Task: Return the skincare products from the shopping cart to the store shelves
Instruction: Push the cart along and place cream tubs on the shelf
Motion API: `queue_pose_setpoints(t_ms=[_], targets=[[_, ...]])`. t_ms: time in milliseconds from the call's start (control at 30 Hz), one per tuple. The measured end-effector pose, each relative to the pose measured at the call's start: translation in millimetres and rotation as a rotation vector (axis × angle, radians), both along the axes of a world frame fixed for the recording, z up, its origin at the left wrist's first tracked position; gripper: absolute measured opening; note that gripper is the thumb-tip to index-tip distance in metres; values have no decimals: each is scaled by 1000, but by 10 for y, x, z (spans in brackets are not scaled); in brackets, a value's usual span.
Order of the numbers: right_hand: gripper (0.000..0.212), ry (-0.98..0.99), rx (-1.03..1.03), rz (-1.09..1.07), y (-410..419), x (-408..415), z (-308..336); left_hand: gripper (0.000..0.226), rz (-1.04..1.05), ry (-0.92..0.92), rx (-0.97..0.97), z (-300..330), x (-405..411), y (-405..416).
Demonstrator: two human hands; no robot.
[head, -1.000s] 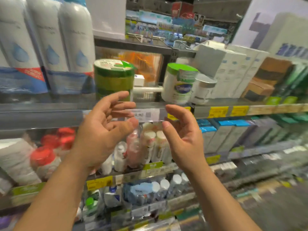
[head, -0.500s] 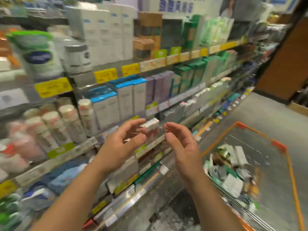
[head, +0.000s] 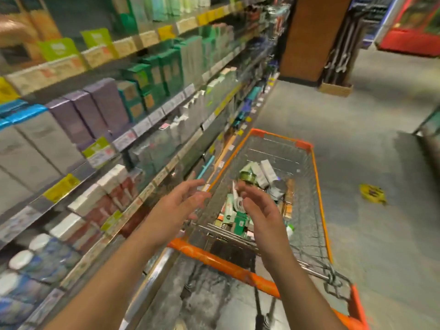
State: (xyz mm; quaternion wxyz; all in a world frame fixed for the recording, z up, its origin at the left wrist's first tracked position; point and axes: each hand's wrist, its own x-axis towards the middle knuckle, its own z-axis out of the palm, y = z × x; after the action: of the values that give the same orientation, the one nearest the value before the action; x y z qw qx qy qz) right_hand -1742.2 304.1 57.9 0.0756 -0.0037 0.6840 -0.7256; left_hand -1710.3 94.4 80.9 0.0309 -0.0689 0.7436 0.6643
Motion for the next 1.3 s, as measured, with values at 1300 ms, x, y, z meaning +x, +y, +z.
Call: queue_pose_setpoints(t_ms=[1300], targets=[[87,-351,490,-97,225,-3917,-3621,51,224,-661,71,-2190,-3391,1112]])
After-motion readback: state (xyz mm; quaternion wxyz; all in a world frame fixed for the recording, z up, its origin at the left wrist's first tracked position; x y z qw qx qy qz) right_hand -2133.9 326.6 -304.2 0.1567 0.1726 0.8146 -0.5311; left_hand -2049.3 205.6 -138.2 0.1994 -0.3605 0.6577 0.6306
